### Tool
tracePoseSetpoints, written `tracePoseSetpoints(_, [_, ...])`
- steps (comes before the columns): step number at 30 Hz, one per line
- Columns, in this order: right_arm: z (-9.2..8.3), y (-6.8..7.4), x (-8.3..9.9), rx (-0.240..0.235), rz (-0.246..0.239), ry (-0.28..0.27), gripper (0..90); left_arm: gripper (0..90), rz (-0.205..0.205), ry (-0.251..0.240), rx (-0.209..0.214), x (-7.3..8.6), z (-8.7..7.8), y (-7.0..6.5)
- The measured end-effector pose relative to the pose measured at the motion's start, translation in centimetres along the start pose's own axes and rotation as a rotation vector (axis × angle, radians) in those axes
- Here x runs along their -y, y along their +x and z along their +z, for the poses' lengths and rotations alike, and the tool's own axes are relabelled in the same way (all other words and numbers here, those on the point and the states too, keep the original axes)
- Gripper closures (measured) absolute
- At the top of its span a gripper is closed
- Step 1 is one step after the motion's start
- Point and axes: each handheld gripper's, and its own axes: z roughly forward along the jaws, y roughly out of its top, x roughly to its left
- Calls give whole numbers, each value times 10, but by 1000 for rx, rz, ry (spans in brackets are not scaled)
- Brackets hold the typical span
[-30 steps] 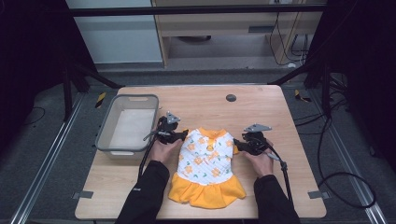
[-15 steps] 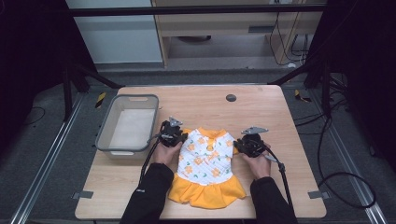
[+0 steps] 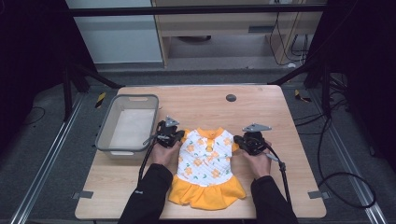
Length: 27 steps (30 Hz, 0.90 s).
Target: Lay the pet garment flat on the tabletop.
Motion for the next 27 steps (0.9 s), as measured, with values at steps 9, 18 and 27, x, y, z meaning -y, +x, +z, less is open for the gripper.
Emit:
tracePoseSetpoints(9, [-5, 9, -50, 75, -113, -182, 850, 879, 7, -165, -50, -25, -30, -1])
tracePoseSetpoints(18, [13, 4, -54, 167, -157, -119, 665, 542, -25, -86, -126, -17, -21, 13])
tracePoseSetpoints(27, [-16, 15, -30, 20, -122, -95, 697, 568, 58, -58, -17, -11, -43, -17])
